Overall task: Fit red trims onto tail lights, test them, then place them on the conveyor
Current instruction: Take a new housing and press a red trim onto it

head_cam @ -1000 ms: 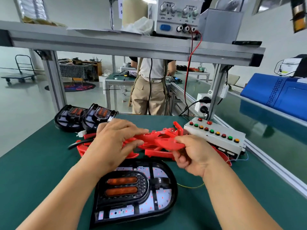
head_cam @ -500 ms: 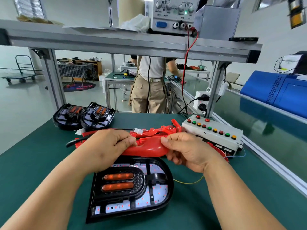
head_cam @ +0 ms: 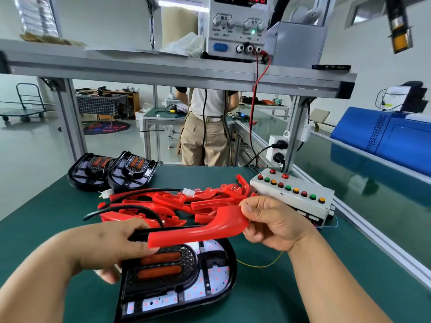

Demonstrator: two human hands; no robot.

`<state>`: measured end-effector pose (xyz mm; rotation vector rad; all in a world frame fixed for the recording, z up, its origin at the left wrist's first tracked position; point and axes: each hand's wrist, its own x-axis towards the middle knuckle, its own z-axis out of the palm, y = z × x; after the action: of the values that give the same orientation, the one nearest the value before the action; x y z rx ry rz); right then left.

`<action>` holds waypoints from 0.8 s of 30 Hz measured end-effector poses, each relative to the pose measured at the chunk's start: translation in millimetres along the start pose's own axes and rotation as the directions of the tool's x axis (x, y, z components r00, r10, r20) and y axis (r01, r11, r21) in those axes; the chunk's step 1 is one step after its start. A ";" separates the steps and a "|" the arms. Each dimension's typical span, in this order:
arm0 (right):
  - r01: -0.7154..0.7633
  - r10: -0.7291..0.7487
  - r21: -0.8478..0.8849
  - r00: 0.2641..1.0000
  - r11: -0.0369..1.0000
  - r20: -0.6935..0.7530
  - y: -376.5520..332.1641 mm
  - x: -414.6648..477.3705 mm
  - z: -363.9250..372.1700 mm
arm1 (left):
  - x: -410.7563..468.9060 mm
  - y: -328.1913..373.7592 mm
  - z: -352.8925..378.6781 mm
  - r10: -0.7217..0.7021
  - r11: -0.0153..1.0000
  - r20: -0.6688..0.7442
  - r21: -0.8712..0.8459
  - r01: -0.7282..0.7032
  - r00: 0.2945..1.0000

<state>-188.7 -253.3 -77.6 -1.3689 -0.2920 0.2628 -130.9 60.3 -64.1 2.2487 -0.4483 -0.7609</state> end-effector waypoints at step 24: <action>-0.239 0.136 -0.507 0.963 0.828 -0.233 19.1 16.5 13.9 | 59.2 -0.8 33.6 0.016 0.682 -0.396 -0.667 -0.300 0.918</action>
<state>-178.5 -231.2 -93.1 -1.9695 -0.0663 0.2212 -106.8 13.3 -107.0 1.5119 -0.1177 -0.3148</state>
